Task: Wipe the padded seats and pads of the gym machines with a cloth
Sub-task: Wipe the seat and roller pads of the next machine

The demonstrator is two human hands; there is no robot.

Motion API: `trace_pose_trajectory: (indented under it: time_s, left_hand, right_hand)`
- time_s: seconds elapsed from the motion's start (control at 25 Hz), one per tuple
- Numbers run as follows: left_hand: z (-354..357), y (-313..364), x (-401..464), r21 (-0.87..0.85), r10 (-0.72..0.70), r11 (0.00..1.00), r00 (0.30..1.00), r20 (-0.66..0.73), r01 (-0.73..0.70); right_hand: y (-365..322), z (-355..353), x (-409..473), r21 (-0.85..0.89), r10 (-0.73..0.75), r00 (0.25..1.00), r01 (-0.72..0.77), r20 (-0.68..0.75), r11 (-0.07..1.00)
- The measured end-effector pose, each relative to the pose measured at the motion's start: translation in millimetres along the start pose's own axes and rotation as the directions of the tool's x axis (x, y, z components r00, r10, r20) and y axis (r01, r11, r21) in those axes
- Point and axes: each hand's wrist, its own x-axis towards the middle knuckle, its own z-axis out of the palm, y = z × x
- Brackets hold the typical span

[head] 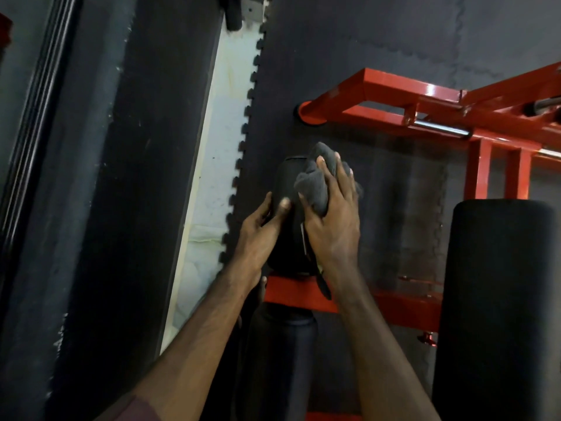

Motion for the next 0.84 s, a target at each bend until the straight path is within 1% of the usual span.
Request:
trace_pose_trajectory:
  time_s: [0.04, 0.12, 0.2, 0.24, 0.32, 0.36, 0.44, 0.48, 0.52, 0.6, 0.72, 0.76, 0.84]
  left_hand:
    - [-3, -1, -1, 0.009, 0.010, 1.000, 1.000, -0.003, -0.010]
    - [-9, 1, -2, 0.027, 0.045, 0.999, 0.999, -0.005, -0.045]
    - [-13, 6, -1, 0.036, 0.057, 0.998, 0.998, -0.023, -0.056]
    - [-14, 9, -1, 0.038, 0.059, 0.998, 0.998, -0.036, -0.057]
    - [-12, 11, 0, 0.032, 0.054, 0.998, 0.997, -0.057, -0.053]
    - [-11, 12, 0, 0.029, 0.053, 0.998, 0.997, -0.056, -0.051]
    - [-9, 13, 1, 0.041, 0.053, 0.998, 0.997, -0.062, -0.050]
    - [-7, 14, 0, 0.054, 0.060, 0.997, 0.996, -0.062, -0.057]
    - [-4, 15, -2, 0.072, 0.066, 0.995, 0.996, -0.052, -0.062]
    - [2, 18, -6, 0.078, 0.038, 0.996, 0.999, -0.011, -0.037]
    - [8, 22, -4, 0.107, -0.013, 0.994, 0.996, 0.093, 0.003]
    - [8, 23, -4, 0.112, -0.020, 0.994, 0.993, 0.118, 0.007]
    - [5, 24, -1, 0.109, -0.024, 0.994, 0.995, 0.100, 0.013]
  right_hand:
    - [0, -1, -6, 0.007, 0.018, 1.000, -0.018, -0.004, 1.000]
    - [-3, -3, -44, -0.018, 0.022, 1.000, -0.022, 0.007, 1.000]
    - [-5, -1, -87, -0.083, -0.017, 0.998, 0.022, 0.058, 0.996]
    - [-5, 0, -95, -0.116, -0.036, 0.997, 0.045, 0.074, 0.992]
    - [-3, 1, -71, -0.107, -0.059, 0.996, 0.066, 0.061, 0.992]
    - [-3, 2, -48, -0.090, -0.047, 0.998, 0.051, 0.038, 0.995]
    - [-5, 1, -5, -0.093, 0.009, 1.000, -0.009, -0.003, 0.996]
    - [-5, -1, 3, -0.084, 0.040, 0.999, -0.040, -0.005, 0.996]
    - [-5, -2, -1, -0.060, 0.061, 0.998, -0.061, -0.003, 0.996]
    - [-6, -4, -36, -0.003, 0.067, 0.998, -0.067, 0.005, 0.998]
    - [-4, -3, -94, 0.009, 0.074, 0.997, -0.074, 0.039, 0.997]
    - [-3, -2, -93, 0.001, 0.085, 0.996, -0.085, 0.038, 0.996]
    - [1, 0, -59, 0.013, 0.077, 0.997, -0.077, 0.014, 0.997]
